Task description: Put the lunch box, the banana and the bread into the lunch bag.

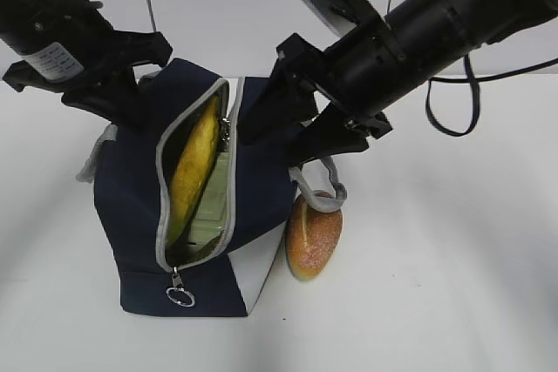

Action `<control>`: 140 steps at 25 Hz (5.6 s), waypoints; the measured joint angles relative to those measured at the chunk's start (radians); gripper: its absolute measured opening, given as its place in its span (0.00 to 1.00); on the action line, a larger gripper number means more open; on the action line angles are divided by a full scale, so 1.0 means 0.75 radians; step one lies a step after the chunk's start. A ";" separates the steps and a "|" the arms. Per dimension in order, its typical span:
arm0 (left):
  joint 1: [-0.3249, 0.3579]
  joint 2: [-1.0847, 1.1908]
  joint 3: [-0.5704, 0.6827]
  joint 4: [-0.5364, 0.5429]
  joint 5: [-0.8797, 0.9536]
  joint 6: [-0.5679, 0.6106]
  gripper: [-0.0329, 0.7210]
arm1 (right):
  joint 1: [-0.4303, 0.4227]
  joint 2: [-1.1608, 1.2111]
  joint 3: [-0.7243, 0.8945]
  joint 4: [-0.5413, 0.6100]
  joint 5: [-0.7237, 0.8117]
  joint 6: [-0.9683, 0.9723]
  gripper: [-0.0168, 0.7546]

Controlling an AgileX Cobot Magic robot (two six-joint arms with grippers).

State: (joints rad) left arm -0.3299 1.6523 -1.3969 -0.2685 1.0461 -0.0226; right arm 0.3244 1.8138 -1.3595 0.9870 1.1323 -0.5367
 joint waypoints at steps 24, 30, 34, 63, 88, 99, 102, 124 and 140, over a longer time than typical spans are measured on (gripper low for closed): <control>0.000 0.000 0.000 0.006 0.000 0.000 0.04 | 0.000 -0.446 0.604 -0.440 -0.414 0.054 0.71; 0.000 0.000 0.000 0.006 0.000 0.000 0.04 | 0.000 -0.296 0.604 -0.415 -0.524 0.167 0.73; 0.000 0.000 0.000 0.008 0.000 0.000 0.04 | 0.000 -0.178 0.604 -0.247 -0.609 0.120 0.81; 0.000 0.000 0.000 0.016 0.015 0.000 0.04 | -0.006 0.150 0.433 0.028 -0.715 -0.141 0.51; 0.000 0.000 0.000 0.016 0.017 0.000 0.04 | -0.053 -0.461 0.280 -0.436 -0.248 0.115 0.50; 0.000 0.000 0.000 0.008 0.015 0.000 0.04 | 0.025 -0.122 0.177 0.305 -0.295 -0.211 0.50; 0.000 0.000 0.000 0.008 0.013 0.000 0.04 | 0.077 -0.024 0.095 0.325 -0.297 -0.217 0.50; 0.000 0.000 0.000 0.008 0.012 0.000 0.04 | -0.042 0.164 -0.256 0.063 0.042 -0.101 0.83; 0.000 0.000 0.000 0.008 0.007 0.000 0.04 | -0.048 0.164 -0.312 -0.296 0.040 0.064 0.79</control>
State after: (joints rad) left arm -0.3299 1.6523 -1.3969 -0.2625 1.0513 -0.0226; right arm 0.2881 1.9367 -1.5933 0.7650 1.1627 -0.4886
